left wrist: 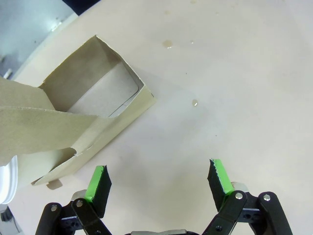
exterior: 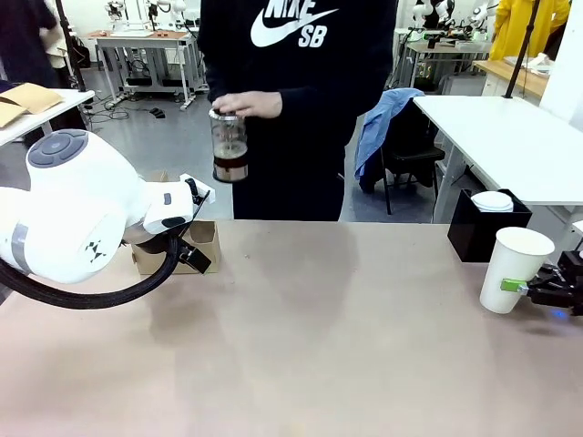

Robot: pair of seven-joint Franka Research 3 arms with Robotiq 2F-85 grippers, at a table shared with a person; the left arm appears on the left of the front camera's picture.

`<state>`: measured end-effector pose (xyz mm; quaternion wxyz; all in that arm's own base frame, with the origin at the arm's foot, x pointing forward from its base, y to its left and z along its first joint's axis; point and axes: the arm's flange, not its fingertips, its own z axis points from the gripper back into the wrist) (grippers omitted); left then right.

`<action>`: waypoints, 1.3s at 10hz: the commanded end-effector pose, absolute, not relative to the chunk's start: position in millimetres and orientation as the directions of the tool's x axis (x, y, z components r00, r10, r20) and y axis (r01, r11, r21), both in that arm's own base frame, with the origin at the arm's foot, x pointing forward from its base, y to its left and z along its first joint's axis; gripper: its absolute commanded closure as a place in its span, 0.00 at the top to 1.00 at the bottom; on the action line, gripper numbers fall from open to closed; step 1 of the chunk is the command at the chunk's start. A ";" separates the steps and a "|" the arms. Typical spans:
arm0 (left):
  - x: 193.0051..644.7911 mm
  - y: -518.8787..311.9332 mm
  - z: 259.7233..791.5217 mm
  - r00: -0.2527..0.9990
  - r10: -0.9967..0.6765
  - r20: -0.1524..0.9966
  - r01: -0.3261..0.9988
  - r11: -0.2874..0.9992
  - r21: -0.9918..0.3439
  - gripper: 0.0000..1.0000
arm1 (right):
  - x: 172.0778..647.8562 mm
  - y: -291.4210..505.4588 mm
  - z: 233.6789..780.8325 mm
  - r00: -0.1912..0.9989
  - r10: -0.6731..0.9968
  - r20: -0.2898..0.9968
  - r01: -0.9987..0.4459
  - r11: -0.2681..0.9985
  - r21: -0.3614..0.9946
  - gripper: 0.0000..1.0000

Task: Pour a drink into a cup and package it in a carrier.
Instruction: Pick up the 600 ml Paper Cup and place it in the middle top area of the table.

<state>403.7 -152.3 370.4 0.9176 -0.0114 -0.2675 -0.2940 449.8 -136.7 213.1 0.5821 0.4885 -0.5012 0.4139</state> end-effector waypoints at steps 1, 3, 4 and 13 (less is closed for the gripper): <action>403.6 -151.8 370.4 0.684 -0.533 0.498 0.545 0.827 0.135 1.00 | 449.9 -134.3 213.6 0.151 -0.013 0.988 -0.973 0.173 0.151 0.80; 403.6 -151.8 370.4 0.684 -0.533 0.498 0.545 0.827 0.135 1.00 | 435.1 -133.5 244.0 0.102 0.003 0.995 -0.965 0.243 0.098 0.81; 403.6 -151.8 370.4 0.684 -0.533 0.498 0.545 0.827 0.135 1.00 | 419.5 -122.7 286.1 0.075 -0.022 0.997 -0.946 0.314 0.079 0.81; 403.6 -151.8 370.4 0.684 -0.533 0.498 0.545 0.827 0.135 1.00 | 533.8 125.1 372.4 0.089 -0.046 0.995 -0.883 0.460 0.100 0.81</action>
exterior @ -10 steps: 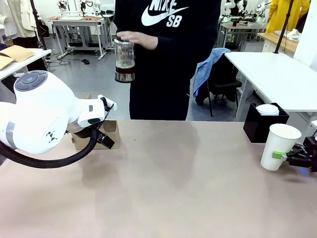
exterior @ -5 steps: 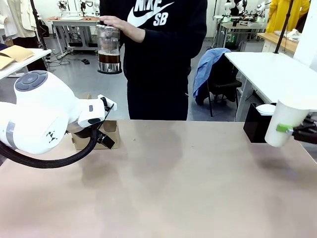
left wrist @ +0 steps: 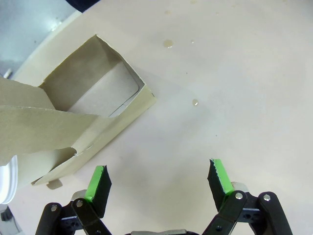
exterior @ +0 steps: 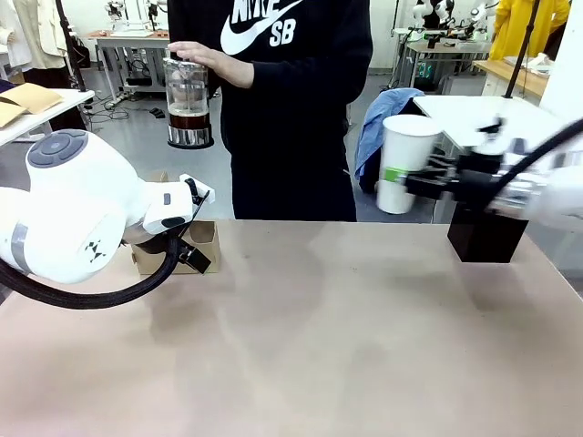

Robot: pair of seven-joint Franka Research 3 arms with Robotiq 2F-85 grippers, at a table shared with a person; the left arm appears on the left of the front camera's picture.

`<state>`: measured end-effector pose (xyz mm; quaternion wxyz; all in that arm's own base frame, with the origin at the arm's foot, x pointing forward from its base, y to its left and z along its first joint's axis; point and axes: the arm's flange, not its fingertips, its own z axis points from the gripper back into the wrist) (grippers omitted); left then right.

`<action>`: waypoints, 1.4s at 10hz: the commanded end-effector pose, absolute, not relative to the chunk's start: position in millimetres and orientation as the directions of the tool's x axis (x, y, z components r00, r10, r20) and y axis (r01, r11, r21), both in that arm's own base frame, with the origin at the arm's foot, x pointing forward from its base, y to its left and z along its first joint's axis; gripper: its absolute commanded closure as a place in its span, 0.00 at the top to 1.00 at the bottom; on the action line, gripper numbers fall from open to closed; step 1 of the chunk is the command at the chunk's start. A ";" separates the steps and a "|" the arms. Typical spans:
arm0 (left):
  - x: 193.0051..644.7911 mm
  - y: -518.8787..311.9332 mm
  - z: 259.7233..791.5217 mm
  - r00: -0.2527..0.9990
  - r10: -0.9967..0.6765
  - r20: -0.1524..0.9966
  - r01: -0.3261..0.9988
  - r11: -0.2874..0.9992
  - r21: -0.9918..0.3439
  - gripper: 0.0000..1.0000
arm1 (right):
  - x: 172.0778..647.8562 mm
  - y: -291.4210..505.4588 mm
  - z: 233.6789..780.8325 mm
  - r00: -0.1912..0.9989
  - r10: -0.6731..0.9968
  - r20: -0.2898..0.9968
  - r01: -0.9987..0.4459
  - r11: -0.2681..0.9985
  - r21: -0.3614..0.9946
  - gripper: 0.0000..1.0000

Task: Pour a drink into a cup and package it in a carrier.
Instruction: Pick up the 600 ml Paper Cup and place it in the middle top area of the table, then when a person places the Paper Cup Lid on the 600 ml Paper Cup , lift the 600 ml Paper Cup.

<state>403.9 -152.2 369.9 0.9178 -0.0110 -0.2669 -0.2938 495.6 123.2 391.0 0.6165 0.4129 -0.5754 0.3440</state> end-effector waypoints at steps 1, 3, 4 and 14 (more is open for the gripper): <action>403.6 -151.8 370.4 0.684 -0.533 0.498 0.545 0.827 0.135 1.00 | 549.9 142.1 354.8 0.103 -0.067 0.992 -0.874 0.470 0.122 0.81; 403.6 -151.8 370.4 0.684 -0.533 0.498 0.545 0.827 0.135 1.00 | 565.4 158.2 324.8 0.122 -0.097 0.988 -0.850 0.504 0.154 0.81; 403.6 -151.8 370.4 0.684 -0.533 0.498 0.545 0.827 0.135 1.00 | 566.5 164.3 305.1 0.134 -0.104 0.986 -0.836 0.523 0.169 0.81; 403.6 -151.8 370.4 0.684 -0.533 0.498 0.545 0.827 0.135 1.00 | 567.5 159.5 287.9 0.149 -0.100 0.984 -0.840 0.512 0.180 0.81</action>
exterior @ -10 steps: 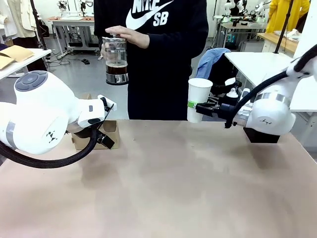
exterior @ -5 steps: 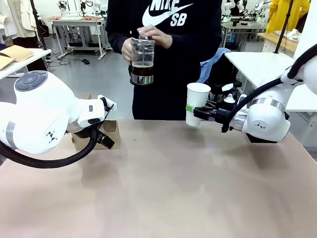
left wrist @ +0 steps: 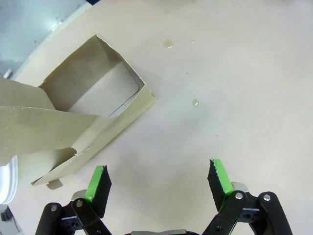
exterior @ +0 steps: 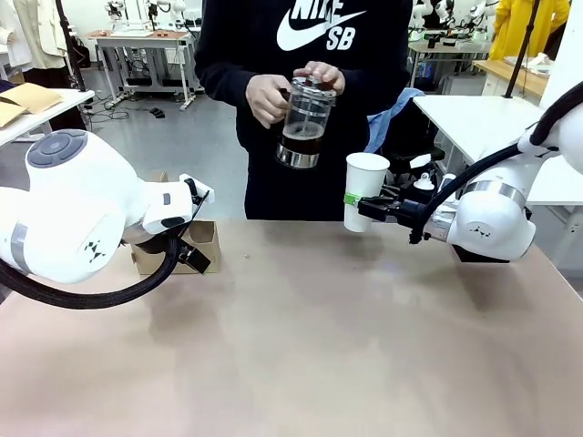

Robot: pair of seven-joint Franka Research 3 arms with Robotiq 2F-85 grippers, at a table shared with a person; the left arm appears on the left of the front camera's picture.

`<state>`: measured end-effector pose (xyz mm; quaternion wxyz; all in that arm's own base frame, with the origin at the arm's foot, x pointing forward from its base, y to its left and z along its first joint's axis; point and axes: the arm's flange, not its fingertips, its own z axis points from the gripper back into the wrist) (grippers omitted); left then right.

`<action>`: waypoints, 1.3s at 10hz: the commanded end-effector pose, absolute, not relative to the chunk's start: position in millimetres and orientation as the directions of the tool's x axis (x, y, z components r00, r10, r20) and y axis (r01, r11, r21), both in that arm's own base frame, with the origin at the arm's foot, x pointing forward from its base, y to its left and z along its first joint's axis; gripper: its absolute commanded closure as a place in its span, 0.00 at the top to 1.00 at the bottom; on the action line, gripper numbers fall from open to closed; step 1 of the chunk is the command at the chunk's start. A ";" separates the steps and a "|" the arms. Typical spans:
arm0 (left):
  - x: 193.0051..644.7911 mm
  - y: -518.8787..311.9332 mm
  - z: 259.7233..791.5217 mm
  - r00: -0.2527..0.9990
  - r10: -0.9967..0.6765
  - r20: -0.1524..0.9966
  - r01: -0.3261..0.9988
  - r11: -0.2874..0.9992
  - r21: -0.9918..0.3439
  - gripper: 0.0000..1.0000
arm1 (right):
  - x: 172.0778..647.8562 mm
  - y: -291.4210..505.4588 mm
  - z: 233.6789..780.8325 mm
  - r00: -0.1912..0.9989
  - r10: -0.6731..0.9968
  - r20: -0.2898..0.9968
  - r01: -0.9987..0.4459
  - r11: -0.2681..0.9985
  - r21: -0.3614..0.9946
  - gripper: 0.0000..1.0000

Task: Pour a drink into a cup and package it in a carrier.
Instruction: When a person places the Paper Cup Lid on the 600 ml Paper Cup , lift the 600 ml Paper Cup.

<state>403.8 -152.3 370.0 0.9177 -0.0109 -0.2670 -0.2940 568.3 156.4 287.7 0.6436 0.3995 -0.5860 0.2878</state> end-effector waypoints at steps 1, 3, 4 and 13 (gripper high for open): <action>403.6 -151.8 370.4 0.684 -0.533 0.498 0.545 0.827 0.135 1.00 | 567.5 159.5 287.9 0.149 -0.100 0.984 -0.840 0.512 0.180 0.81; 403.6 -151.8 370.4 0.684 -0.533 0.498 0.545 0.827 0.135 1.00 | 567.5 159.5 287.9 0.149 -0.100 0.984 -0.840 0.512 0.180 0.81; 403.6 -151.8 370.4 0.684 -0.533 0.498 0.545 0.827 0.135 1.00 | 567.5 159.5 287.9 0.149 -0.100 0.984 -0.840 0.512 0.180 0.81; 403.6 -151.8 370.4 0.684 -0.533 0.498 0.545 0.827 0.135 1.00 | 567.5 159.5 287.9 0.149 -0.100 0.984 -0.840 0.512 0.180 0.81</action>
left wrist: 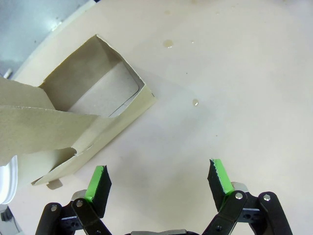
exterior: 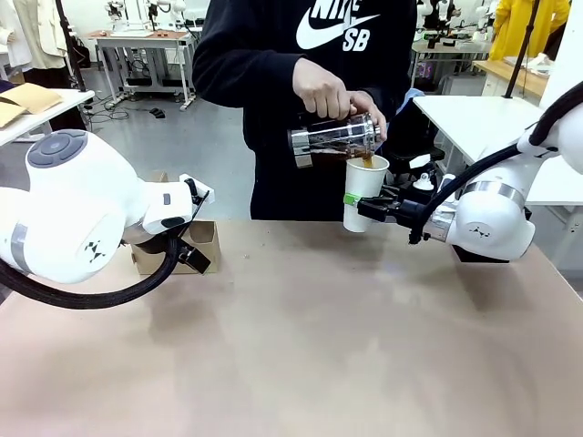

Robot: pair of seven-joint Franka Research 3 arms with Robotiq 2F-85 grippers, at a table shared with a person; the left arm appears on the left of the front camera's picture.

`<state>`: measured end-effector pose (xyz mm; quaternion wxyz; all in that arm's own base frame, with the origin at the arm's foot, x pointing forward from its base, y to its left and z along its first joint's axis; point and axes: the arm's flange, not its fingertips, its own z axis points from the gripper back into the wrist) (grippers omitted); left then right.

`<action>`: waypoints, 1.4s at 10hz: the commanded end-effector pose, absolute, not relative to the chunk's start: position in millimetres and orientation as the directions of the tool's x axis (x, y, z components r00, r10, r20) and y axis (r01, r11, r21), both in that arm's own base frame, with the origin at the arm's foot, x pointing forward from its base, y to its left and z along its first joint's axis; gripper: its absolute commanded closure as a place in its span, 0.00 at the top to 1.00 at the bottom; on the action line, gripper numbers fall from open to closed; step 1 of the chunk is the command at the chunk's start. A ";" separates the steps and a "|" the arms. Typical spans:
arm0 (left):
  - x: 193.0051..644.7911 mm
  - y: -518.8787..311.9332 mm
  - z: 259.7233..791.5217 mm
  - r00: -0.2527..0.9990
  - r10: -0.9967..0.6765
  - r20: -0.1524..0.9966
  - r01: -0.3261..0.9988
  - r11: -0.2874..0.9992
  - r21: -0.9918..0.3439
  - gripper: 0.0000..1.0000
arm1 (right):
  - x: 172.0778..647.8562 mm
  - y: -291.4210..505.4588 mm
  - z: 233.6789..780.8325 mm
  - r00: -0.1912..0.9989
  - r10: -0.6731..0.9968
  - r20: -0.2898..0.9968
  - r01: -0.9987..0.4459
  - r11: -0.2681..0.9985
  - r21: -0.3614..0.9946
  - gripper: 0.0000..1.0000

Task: Pour a drink into a cup and package it in a carrier.
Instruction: When a person places the Paper Cup Lid on the 600 ml Paper Cup , lift the 600 ml Paper Cup.

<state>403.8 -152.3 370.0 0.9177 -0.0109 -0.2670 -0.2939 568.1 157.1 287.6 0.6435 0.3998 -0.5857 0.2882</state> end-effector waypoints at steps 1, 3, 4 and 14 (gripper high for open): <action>403.6 -151.8 370.4 0.684 -0.533 0.498 0.545 0.827 0.135 1.00 | 567.5 159.5 287.9 0.149 -0.100 0.984 -0.840 0.512 0.180 0.81; 403.6 -151.8 370.4 0.684 -0.533 0.498 0.545 0.827 0.135 1.00 | 567.5 159.5 287.9 0.149 -0.100 0.984 -0.840 0.512 0.180 0.81; 403.6 -151.8 370.4 0.684 -0.533 0.498 0.545 0.827 0.135 1.00 | 567.5 159.5 287.9 0.149 -0.100 0.984 -0.840 0.512 0.180 0.81; 403.6 -151.8 370.4 0.684 -0.533 0.498 0.545 0.827 0.135 1.00 | 567.5 159.5 287.9 0.149 -0.100 0.984 -0.840 0.512 0.180 0.81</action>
